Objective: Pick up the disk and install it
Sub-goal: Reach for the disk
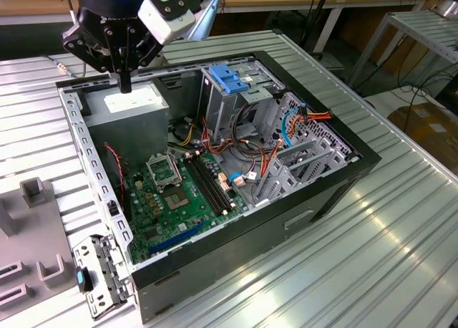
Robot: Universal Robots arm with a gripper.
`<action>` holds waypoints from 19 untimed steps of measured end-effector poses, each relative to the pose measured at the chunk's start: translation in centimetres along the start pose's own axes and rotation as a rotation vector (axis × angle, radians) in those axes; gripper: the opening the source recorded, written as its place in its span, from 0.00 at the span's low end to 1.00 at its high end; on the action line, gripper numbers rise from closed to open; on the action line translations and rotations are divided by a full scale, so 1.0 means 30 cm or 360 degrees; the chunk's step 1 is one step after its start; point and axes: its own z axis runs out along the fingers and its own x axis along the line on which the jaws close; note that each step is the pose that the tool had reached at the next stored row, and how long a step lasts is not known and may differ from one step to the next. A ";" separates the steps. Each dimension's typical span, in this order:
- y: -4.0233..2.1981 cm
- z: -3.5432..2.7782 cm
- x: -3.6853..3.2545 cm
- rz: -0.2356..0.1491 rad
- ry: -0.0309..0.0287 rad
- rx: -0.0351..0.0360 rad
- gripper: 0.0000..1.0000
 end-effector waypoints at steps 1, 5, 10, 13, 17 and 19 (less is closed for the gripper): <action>0.000 0.000 0.000 0.0000 -0.00001 0.0000 0.11; 0.000 0.000 0.003 0.0000 0.00000 0.0000 0.11; 0.000 0.000 0.007 0.0000 0.00000 0.0000 0.11; -0.001 0.000 0.010 0.0000 0.00000 0.0000 0.11; -0.001 0.000 0.012 0.0000 0.00000 0.0000 0.11; -0.001 0.000 0.014 0.0000 0.00001 0.0000 0.11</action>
